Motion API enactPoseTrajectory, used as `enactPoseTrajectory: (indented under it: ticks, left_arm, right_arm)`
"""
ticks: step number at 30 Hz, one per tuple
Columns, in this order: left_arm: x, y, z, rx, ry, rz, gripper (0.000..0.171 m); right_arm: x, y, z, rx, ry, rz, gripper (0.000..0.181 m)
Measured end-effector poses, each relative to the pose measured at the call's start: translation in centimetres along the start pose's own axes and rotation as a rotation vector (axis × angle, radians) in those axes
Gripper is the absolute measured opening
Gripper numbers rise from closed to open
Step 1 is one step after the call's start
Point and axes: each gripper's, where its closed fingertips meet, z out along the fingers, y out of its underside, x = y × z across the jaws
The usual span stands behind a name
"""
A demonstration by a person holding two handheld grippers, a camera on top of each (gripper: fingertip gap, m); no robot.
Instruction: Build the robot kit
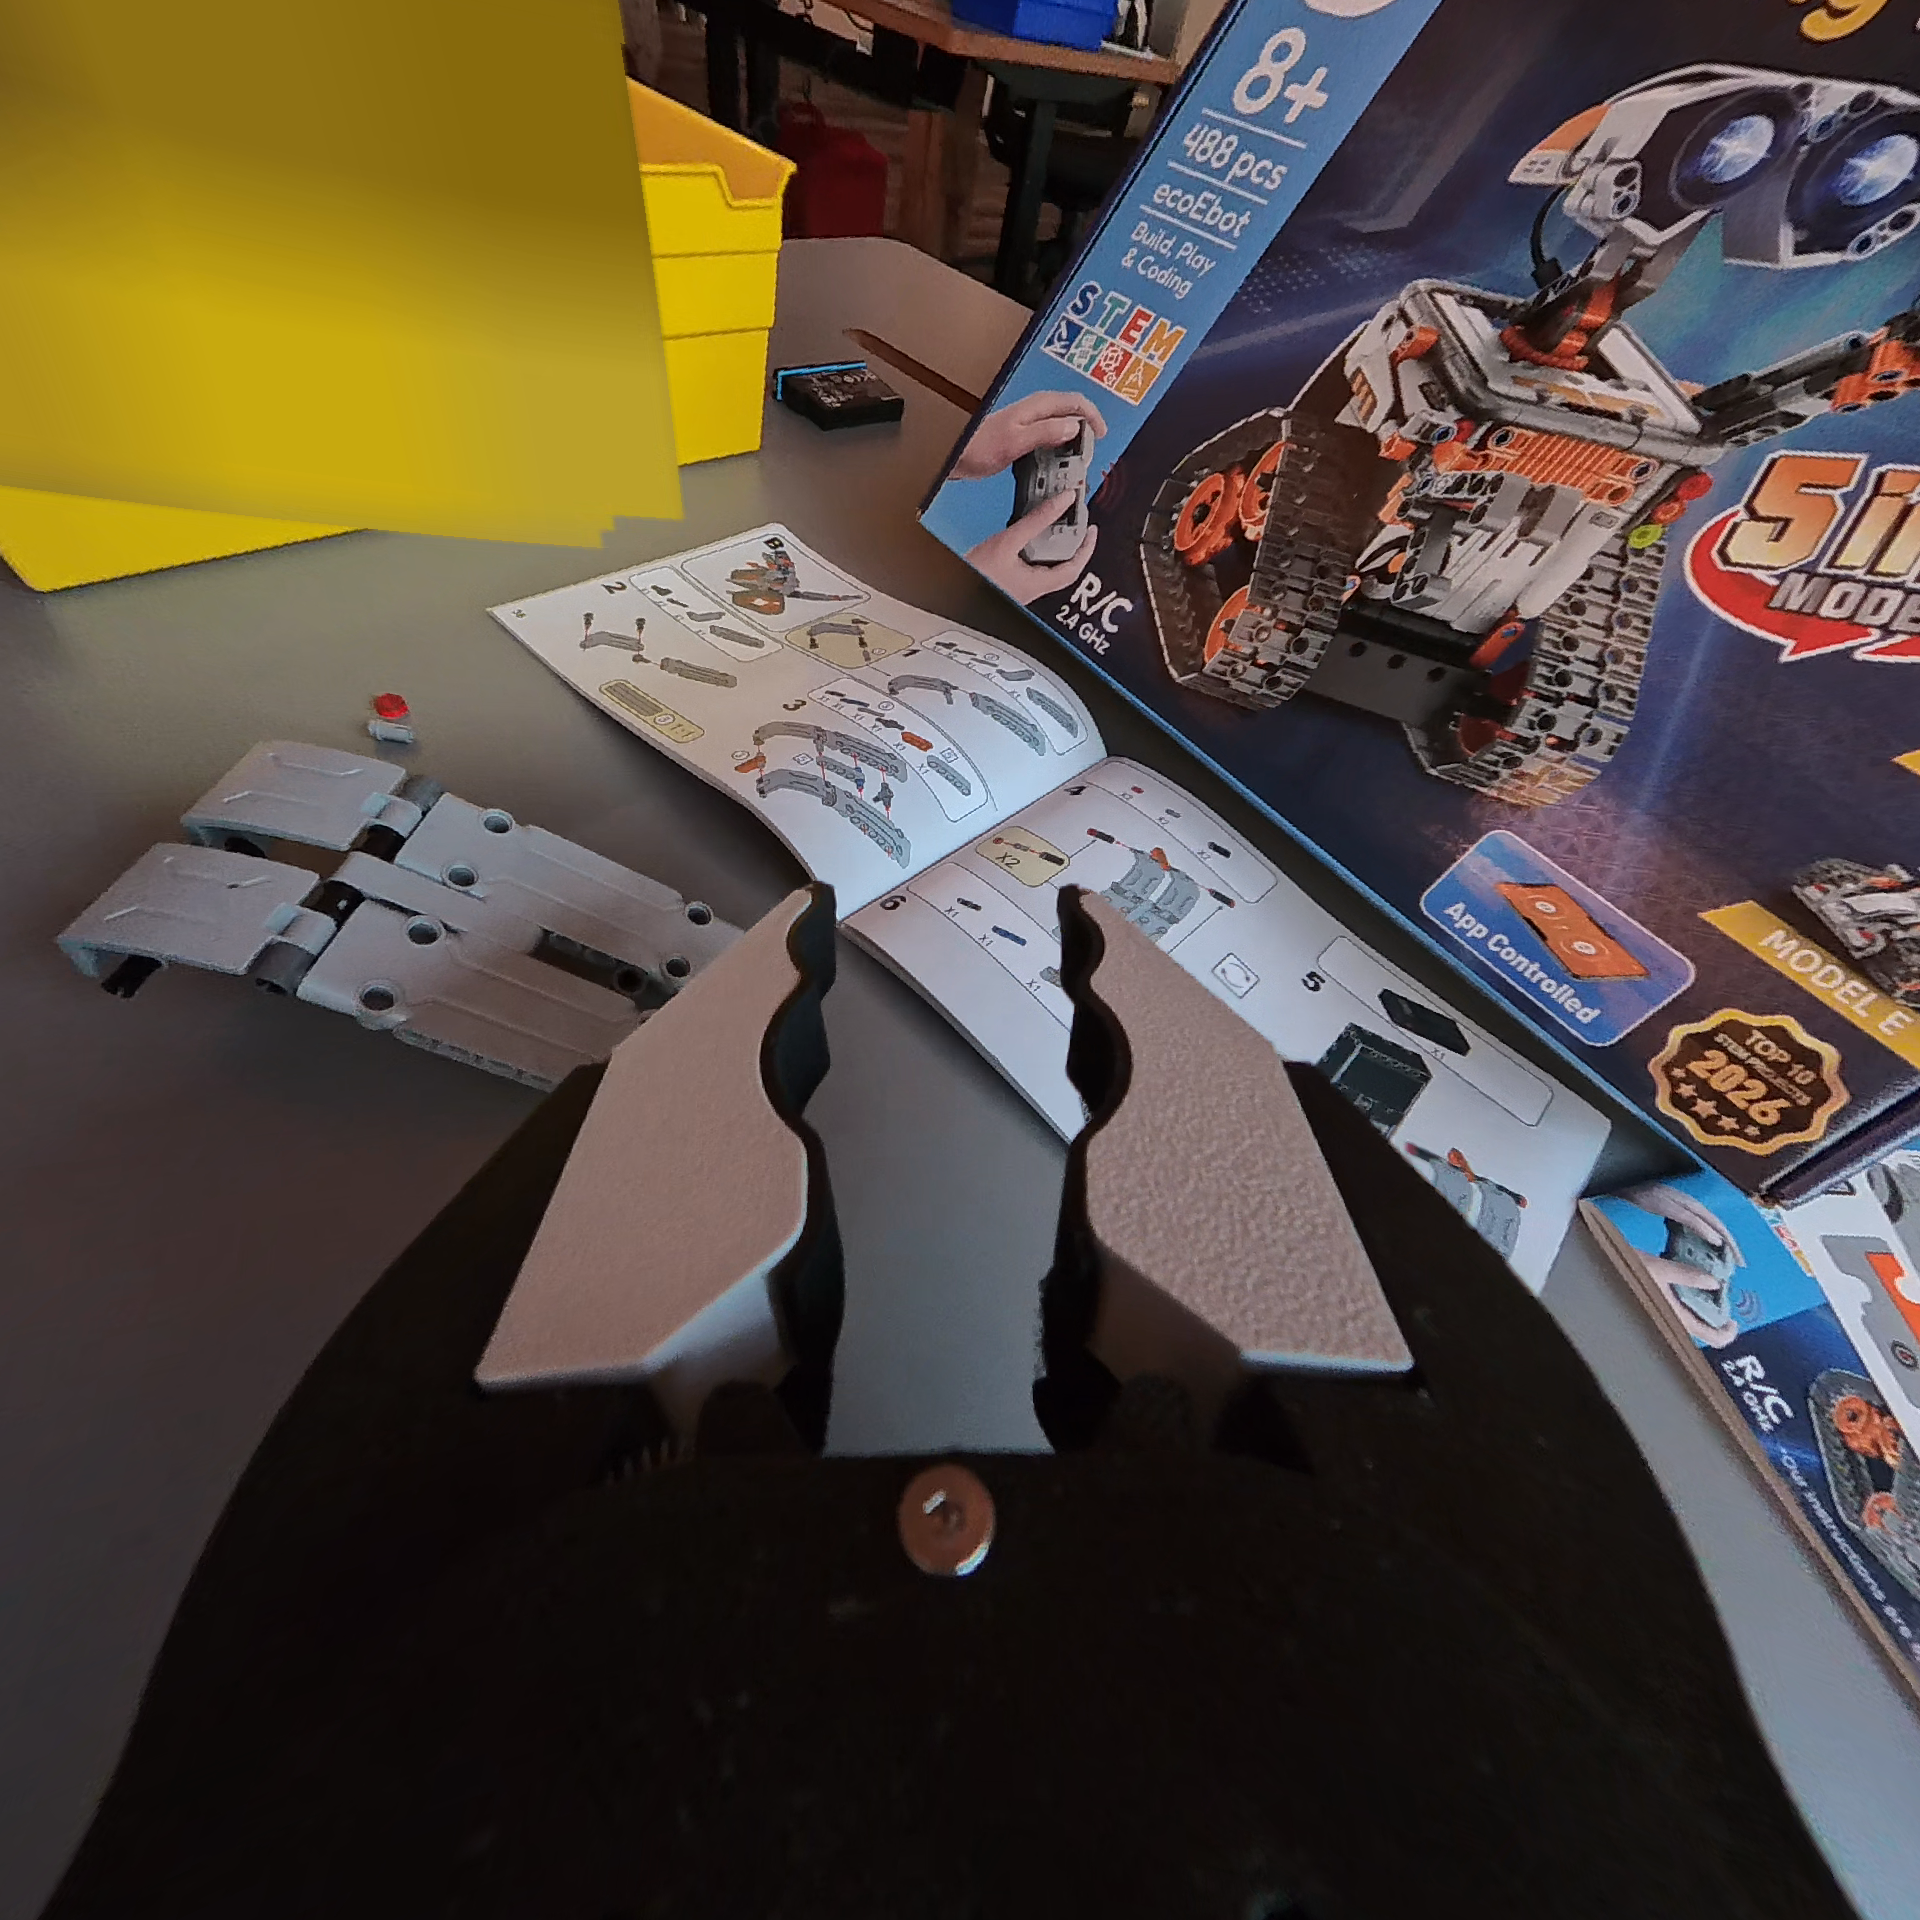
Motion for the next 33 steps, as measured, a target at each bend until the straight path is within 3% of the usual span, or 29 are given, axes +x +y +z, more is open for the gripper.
enactPoseTrajectory:
  ticks: [8,16,22,33]
  left_arm:
    - [0.0,4.6,5.9,-0.397,0.029,0.003,0.021]
    - [0.2,7.2,8.8,-0.618,0.032,0.017,0.016]
    - [1.2,7.8,9.6,-0.675,0.081,0.039,0.016]
    - [2.4,5.9,11.2,-0.611,0.139,0.082,0.009]
  right_arm:
    - [-0.3,0.5,0.6,-0.013,-0.020,0.012,0.043]
    - [-0.7,0.5,0.5,-0.014,-0.040,0.010,0.043]
    - [-0.7,0.5,0.4,-0.015,-0.046,0.008,0.042]
    - [-0.7,0.5,0.3,-0.018,-0.054,0.011,0.042]
